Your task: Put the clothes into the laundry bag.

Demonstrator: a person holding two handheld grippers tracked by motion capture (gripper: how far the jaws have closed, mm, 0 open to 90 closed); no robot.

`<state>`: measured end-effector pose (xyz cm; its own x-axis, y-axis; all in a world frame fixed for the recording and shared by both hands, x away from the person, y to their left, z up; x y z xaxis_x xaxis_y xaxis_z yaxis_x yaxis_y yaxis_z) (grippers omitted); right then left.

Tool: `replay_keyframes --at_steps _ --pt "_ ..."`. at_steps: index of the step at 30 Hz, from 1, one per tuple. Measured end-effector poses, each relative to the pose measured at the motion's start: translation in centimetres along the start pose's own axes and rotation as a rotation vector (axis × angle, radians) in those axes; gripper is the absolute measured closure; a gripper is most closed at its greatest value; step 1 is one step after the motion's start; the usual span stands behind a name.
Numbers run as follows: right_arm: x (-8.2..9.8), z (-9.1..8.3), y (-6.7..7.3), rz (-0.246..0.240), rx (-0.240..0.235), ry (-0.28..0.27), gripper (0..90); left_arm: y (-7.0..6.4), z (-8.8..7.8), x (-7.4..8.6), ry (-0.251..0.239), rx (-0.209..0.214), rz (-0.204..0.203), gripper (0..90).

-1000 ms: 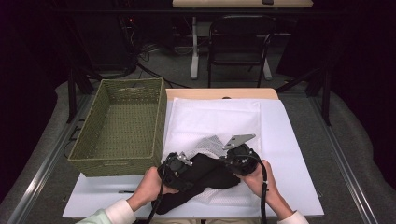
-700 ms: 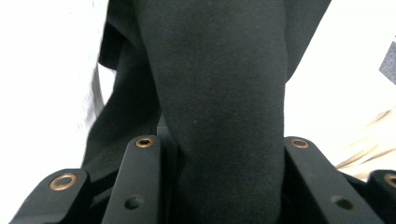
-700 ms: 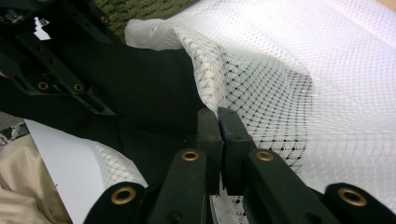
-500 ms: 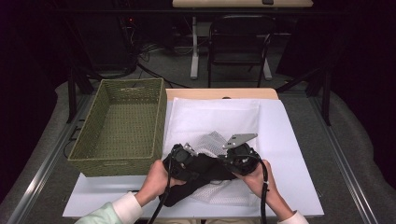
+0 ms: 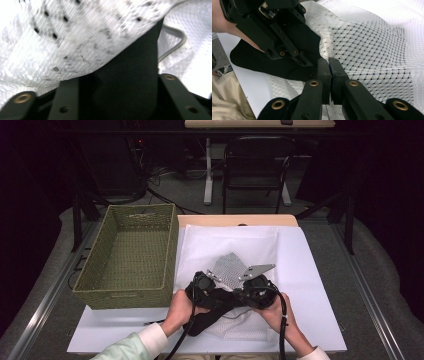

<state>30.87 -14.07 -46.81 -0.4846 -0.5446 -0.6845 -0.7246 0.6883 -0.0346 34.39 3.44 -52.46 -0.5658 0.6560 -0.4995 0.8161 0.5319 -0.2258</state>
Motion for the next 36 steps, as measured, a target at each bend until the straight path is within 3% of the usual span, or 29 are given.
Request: replay_keyframes --at_steps 2,4,6,8,13,14,15,17,19,22,24,28,29,36 --pt "0.1 0.0 -0.1 0.007 -0.002 0.0 88.5 0.0 -0.4 0.3 0.018 0.023 0.009 42.7" --pt "0.1 0.0 -0.2 0.006 0.002 -0.003 88.5 -0.1 -1.1 0.7 0.018 0.014 0.028 33.5" --pt "0.1 0.0 -0.2 0.006 0.002 -0.001 88.5 -0.5 -1.9 1.1 0.02 0.02 0.038 30.5" --pt "0.1 0.0 -0.2 0.008 0.005 0.001 88.4 -1.1 -3.1 2.0 0.022 -0.001 0.071 24.1" --pt "0.1 0.0 -0.3 0.007 0.007 -0.002 88.4 -1.1 -3.1 2.0 0.022 -0.001 0.071 22.2" --pt "0.1 0.0 -0.3 0.007 0.007 -0.002 88.4 -1.8 -3.9 4.4 0.062 -0.017 0.077 22.2" --pt "0.1 0.0 -0.3 0.007 0.007 -0.002 88.4 -1.8 -3.9 4.4 0.062 -0.017 0.077 19.3" --pt "0.2 0.2 -0.7 0.014 0.008 0.004 88.3 -1.8 -3.4 5.9 0.08 -0.023 0.07 19.4" --pt "0.2 0.2 -0.6 0.007 0.006 0.007 88.4 -1.5 -2.9 6.5 0.059 -0.013 0.054 24.4" --pt "0.2 0.4 -0.5 0.007 0.004 0.01 88.3 -0.9 -2.4 6.8 0.012 0.008 0.02 40.1" --pt "0.2 0.4 -0.4 0.006 0.001 0.016 88.4 -0.6 -2.1 6.9 -0.016 0.011 0.019 52.6" --pt "0.2 0.4 -0.4 0.008 0.0 0.013 88.4 -0.8 -2.1 6.5 -0.024 0.026 0.027 65.8" --pt "0.2 0.3 -0.4 0.011 -0.005 0.011 88.4 -0.9 -2.1 6.2 -0.02 0.048 0.014 67.4" --pt "0.0 0.1 0.0 0.013 -0.02 -0.003 88.4 -1.5 -1.9 3.9 -0.062 0.04 0.039 68.8"
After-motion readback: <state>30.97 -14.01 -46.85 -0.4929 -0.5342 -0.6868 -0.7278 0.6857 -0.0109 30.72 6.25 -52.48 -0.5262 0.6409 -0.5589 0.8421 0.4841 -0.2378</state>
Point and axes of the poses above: each handheld gripper's, and its own axes: z roughly forward along the jaws, x roughly out of its underside, y roughly to its left, the point moved 2 cm from there along z, roughly forward along the jaws, and after that the axes turned 5 degrees about x, right-handed, at the moved point
